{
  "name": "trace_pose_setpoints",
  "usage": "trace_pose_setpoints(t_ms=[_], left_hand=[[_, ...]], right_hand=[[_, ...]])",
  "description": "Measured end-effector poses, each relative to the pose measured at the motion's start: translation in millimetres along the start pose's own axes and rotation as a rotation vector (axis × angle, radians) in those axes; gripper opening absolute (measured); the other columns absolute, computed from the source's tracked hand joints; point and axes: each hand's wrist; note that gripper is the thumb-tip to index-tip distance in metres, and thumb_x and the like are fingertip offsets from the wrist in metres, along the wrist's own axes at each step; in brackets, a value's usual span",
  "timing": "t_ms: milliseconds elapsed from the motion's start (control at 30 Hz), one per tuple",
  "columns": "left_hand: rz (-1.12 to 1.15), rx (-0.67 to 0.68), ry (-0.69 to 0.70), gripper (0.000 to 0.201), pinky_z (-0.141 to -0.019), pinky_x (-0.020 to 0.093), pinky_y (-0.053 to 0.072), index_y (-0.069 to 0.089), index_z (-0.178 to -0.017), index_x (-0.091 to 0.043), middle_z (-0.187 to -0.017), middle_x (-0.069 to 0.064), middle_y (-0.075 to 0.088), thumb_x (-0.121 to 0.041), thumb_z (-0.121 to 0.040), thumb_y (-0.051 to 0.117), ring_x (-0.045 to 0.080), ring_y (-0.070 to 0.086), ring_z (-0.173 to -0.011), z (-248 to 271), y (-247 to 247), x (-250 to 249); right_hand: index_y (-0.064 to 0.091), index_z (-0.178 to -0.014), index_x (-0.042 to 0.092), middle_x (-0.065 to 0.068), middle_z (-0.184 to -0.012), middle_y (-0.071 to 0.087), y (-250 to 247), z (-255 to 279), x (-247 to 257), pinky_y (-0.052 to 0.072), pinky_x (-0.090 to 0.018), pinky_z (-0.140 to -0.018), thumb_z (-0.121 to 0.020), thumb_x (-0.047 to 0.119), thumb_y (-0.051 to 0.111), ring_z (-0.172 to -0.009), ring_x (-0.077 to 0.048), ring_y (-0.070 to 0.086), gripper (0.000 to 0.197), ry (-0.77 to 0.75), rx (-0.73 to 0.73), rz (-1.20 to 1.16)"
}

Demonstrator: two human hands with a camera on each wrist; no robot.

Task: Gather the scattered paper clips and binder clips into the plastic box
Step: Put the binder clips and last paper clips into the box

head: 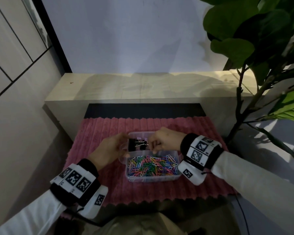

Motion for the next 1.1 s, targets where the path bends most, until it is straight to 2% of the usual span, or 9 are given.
trace_pose_setpoints(t_ms=[233, 333, 400, 500, 567, 633, 733, 1000, 1100], left_hand=[[0.099, 0.005, -0.058, 0.055, -0.080, 0.019, 0.038, 0.047, -0.120, -0.012, -0.105, -0.007, 0.054, -0.017, -0.072, 0.074, 0.010, 0.050, -0.094, 2.9, -2.5, 1.9], [0.145, -0.004, -0.083, 0.048, -0.066, 0.007, 0.039, 0.047, -0.111, -0.015, -0.093, -0.011, 0.054, -0.018, -0.071, 0.075, 0.004, 0.052, -0.080, 3.1, -2.4, 4.5], [0.220, 0.006, -0.113, 0.035, -0.056, 0.005, 0.044, 0.047, -0.101, -0.016, -0.083, -0.012, 0.054, -0.016, -0.076, 0.071, -0.003, 0.056, -0.065, 4.8, -2.8, 9.4], [0.485, 0.121, -0.200, 0.011, -0.053, 0.016, 0.055, 0.054, -0.094, -0.007, -0.080, 0.005, 0.062, -0.010, -0.085, 0.059, 0.003, 0.063, -0.055, 9.4, -2.0, 22.7], [0.598, 0.197, -0.239, 0.006, -0.052, 0.020, 0.056, 0.057, -0.085, -0.005, -0.072, 0.008, 0.066, -0.005, -0.088, 0.052, 0.007, 0.064, -0.053, 13.7, -0.5, 25.7], [0.665, 0.228, -0.253, 0.012, -0.050, 0.020, 0.055, 0.058, -0.082, -0.003, -0.065, 0.004, 0.068, -0.004, -0.090, 0.049, 0.010, 0.066, -0.054, 13.6, 1.9, 26.1], [0.750, 0.228, -0.257, 0.011, -0.050, 0.020, 0.055, 0.056, -0.083, 0.001, -0.060, 0.004, 0.070, -0.002, -0.090, 0.048, 0.012, 0.068, -0.055, 9.7, 1.1, 23.2], [0.785, 0.241, -0.314, 0.016, -0.054, 0.022, 0.058, 0.056, -0.081, 0.003, -0.066, 0.009, 0.069, 0.002, -0.091, 0.044, 0.014, 0.068, -0.057, 4.8, -7.0, 34.2], [0.818, 0.254, -0.316, 0.014, -0.054, 0.022, 0.057, 0.056, -0.082, 0.003, -0.063, 0.006, 0.068, 0.000, -0.090, 0.046, 0.013, 0.068, -0.057, 2.4, -3.2, 37.4]], right_hand=[[0.069, -0.088, 0.004, -0.004, -0.080, 0.070, -15.7, -6.6, -2.0, 0.052, -0.011, -0.062, -0.081, 0.005, 0.066, -0.058, 0.000, 0.060, 0.009, 0.088, -0.191, -0.294], [0.069, -0.089, 0.008, -0.006, -0.089, 0.072, -18.6, 1.1, -10.6, 0.050, -0.016, -0.069, -0.081, 0.007, 0.066, -0.071, -0.008, 0.063, 0.009, 0.129, -0.144, -0.164], [0.068, -0.088, 0.007, -0.007, -0.090, 0.072, -21.7, 14.1, -20.8, 0.045, -0.015, -0.071, -0.082, 0.009, 0.064, -0.079, -0.014, 0.065, 0.007, 0.146, -0.260, -0.092], [0.060, -0.096, 0.004, -0.005, -0.086, 0.063, -16.7, 39.7, -39.5, 0.037, -0.016, -0.064, -0.087, 0.017, 0.059, -0.081, -0.021, 0.060, 0.015, 0.281, -0.457, -0.055], [0.054, -0.103, 0.002, -0.009, -0.089, 0.062, -1.0, 52.5, -49.4, 0.042, -0.026, -0.068, -0.090, 0.027, 0.054, -0.083, -0.024, 0.060, 0.029, 0.467, -0.358, -0.078], [0.050, -0.096, 0.000, -0.012, -0.075, 0.067, 17.8, 60.7, -51.6, 0.053, -0.034, -0.060, -0.092, 0.030, 0.049, -0.066, -0.026, 0.066, 0.030, 0.571, -0.235, -0.465], [0.054, -0.091, -0.002, -0.012, -0.061, 0.068, 28.1, 67.2, -48.6, 0.057, -0.031, -0.049, -0.095, 0.015, 0.043, -0.051, -0.023, 0.066, 0.021, 0.507, -0.144, -1.043], [0.052, -0.091, -0.005, -0.027, -0.078, 0.059, 20.2, 40.7, -50.8, 0.057, -0.030, -0.048, -0.096, 0.003, 0.039, -0.050, -0.024, 0.065, 0.016, 0.448, -0.155, -0.992], [0.053, -0.091, -0.002, -0.020, -0.071, 0.060, 28.1, 37.8, -56.6, 0.056, -0.028, -0.047, -0.096, 0.006, 0.040, -0.051, -0.021, 0.065, 0.016, 0.462, -0.130, -1.065]])
Point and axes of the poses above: each hand's wrist, its own z-axis away from the middle knuckle, its own y-axis out of the palm, x = y × z
